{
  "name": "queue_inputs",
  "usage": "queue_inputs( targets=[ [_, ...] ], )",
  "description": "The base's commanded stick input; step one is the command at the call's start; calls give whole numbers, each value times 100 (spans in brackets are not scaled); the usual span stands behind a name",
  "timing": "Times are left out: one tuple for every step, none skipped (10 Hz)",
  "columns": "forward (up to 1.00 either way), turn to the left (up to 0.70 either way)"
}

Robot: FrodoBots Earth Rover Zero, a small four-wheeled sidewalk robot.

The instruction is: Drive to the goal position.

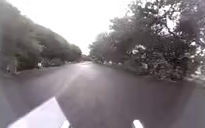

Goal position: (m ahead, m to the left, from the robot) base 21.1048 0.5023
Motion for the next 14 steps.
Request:
queue_inputs(
  targets=[
    [100, 0],
    [100, 0],
    [100, 0],
    [100, 0],
    [100, 0],
    [100, 0],
    [100, 0],
    [100, 0],
    [100, 0],
    [100, 0],
    [100, 0],
    [100, 0],
    [100, 0],
    [100, 0]
  ],
)
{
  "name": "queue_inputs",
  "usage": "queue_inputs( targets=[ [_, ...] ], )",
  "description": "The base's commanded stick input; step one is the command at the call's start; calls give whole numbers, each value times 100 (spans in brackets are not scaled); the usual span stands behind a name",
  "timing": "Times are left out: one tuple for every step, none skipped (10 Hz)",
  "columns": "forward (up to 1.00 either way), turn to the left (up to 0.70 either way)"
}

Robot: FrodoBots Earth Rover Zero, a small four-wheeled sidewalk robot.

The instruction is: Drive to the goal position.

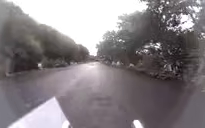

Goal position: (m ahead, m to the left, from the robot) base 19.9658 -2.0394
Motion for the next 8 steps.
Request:
queue_inputs(
  targets=[
    [100, 0],
    [100, 0],
    [100, 0],
    [100, 0],
    [100, 0],
    [100, 0],
    [100, 0],
    [100, 0]
  ],
)
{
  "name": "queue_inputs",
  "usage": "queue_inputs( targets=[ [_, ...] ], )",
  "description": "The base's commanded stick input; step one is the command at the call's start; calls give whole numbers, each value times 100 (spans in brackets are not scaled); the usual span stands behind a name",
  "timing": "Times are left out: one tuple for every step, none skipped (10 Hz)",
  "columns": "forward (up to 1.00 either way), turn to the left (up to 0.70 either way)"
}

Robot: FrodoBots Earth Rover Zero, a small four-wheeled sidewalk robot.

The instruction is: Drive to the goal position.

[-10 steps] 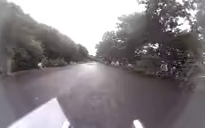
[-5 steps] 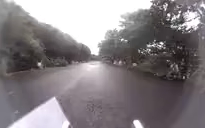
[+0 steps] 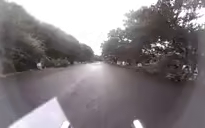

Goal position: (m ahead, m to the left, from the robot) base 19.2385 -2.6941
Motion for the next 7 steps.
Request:
queue_inputs(
  targets=[
    [100, 0],
    [100, 0],
    [100, 0],
    [100, 0],
    [100, 0],
    [100, 0],
    [100, -4]
  ],
)
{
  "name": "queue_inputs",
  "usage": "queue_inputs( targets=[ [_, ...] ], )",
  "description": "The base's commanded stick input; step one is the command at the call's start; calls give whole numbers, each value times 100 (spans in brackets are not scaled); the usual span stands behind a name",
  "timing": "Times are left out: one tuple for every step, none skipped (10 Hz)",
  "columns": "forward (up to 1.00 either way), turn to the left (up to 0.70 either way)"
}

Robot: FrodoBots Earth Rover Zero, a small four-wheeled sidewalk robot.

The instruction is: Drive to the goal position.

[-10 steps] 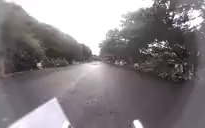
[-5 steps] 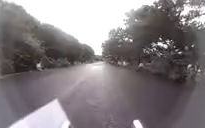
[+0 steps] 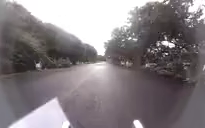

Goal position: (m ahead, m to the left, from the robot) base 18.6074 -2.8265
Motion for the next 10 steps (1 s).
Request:
queue_inputs(
  targets=[
    [100, -21],
    [100, -37],
    [100, -40],
    [100, -40],
    [100, -13],
    [100, 0],
    [100, 0],
    [100, 0],
    [100, 0],
    [100, 0]
  ],
)
